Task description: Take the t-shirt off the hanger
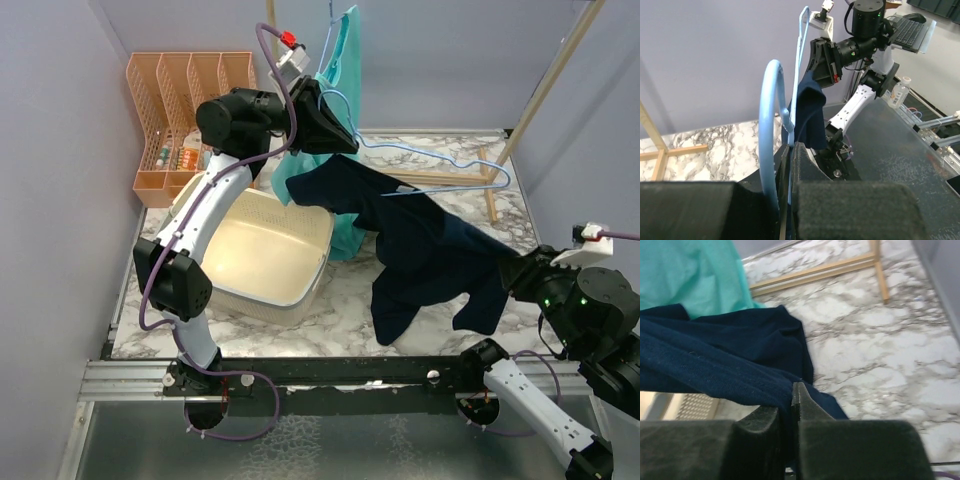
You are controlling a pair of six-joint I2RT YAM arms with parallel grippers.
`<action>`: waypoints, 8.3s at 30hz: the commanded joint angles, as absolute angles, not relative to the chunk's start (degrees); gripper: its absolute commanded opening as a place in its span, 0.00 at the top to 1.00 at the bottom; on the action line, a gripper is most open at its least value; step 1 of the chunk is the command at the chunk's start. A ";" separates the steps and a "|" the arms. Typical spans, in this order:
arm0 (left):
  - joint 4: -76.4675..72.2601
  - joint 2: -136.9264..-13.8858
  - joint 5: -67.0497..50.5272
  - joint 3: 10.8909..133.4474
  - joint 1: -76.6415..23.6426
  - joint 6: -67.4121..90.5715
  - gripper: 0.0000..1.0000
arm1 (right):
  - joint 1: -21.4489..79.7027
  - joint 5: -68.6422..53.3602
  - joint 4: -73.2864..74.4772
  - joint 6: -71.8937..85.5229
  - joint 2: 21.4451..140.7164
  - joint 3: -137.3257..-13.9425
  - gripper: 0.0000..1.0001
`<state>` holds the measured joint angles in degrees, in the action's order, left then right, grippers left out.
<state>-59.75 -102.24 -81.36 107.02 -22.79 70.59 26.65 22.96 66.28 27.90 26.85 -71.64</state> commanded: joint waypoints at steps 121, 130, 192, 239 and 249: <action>25.53 -46.23 13.55 64.83 -29.09 5.68 0.28 | 17.49 15.57 32.98 11.57 91.14 -121.31 0.99; 21.58 -39.96 15.31 56.79 -29.09 6.27 0.28 | 14.86 10.26 34.56 12.60 90.58 -117.65 0.95; 13.73 -23.13 19.54 37.27 -29.07 9.43 0.27 | 31.82 -6.52 21.72 22.70 80.45 -46.54 0.59; 14.40 -16.79 28.26 36.64 -28.92 9.90 0.27 | 41.31 -24.16 0.53 26.42 101.36 -149.47 0.99; 14.36 -15.75 28.73 36.74 -28.57 9.89 0.27 | 41.31 -29.73 7.16 29.49 107.02 -142.27 0.99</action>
